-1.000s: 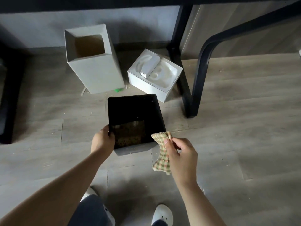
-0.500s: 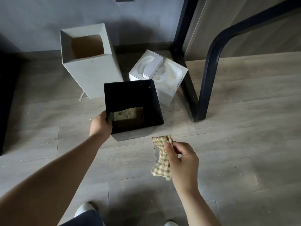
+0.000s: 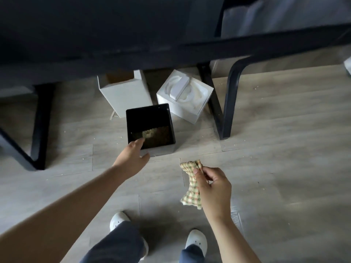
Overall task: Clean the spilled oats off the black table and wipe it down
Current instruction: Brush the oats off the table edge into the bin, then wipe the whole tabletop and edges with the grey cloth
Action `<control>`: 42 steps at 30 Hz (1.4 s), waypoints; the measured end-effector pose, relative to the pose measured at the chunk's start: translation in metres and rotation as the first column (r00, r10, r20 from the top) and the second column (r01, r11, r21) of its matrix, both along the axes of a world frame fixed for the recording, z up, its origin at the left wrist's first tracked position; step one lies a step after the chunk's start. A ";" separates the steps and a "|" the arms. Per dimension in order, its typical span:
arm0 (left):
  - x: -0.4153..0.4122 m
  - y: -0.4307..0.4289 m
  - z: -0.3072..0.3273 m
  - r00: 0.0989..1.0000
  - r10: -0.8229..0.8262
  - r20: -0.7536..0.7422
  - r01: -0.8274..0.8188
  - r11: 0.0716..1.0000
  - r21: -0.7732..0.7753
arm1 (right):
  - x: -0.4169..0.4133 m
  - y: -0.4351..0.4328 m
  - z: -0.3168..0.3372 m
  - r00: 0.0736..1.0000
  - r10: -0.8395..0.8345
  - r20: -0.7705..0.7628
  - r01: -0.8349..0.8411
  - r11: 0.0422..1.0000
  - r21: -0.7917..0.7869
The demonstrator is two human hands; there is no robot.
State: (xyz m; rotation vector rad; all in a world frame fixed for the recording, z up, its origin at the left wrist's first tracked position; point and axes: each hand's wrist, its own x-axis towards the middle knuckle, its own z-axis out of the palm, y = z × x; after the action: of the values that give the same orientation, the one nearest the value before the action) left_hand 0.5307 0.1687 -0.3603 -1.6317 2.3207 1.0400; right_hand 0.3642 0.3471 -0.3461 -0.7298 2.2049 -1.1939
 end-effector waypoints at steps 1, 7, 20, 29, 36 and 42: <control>-0.005 0.010 0.028 1.000 -0.020 -0.017 0.020 1.000 -0.004 | -0.004 0.006 0.023 1.000 -0.009 0.002 0.009 1.000 -0.008; -0.057 0.072 0.214 0.981 0.004 -0.192 0.008 0.998 0.061 | -0.044 0.050 0.180 0.996 -0.087 0.012 0.088 0.994 -0.067; -0.178 0.114 0.466 0.932 -0.185 -0.312 0.142 0.978 -0.156 | -0.182 0.113 0.432 0.974 -0.135 -0.181 0.091 0.968 -0.235; -0.215 0.070 0.490 0.916 -0.165 -0.367 0.126 0.984 -0.129 | -0.282 0.084 0.480 0.964 -0.149 -0.219 0.097 0.968 -0.232; -0.270 -0.007 0.484 0.895 -0.061 -0.442 0.031 0.997 -0.075 | -0.358 0.007 0.481 0.966 -0.114 -0.234 0.080 0.985 -0.151; -0.334 -0.052 0.483 0.890 -0.038 -0.454 0.030 0.999 -0.024 | -0.413 -0.052 0.469 0.971 -0.068 -0.229 0.049 0.995 -0.084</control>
State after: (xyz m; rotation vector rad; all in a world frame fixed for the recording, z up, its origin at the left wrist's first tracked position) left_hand 0.1971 0.1165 0.1228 -1.4666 2.6274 1.5407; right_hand -0.0491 0.2955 0.1231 -0.8806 2.3947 -1.2869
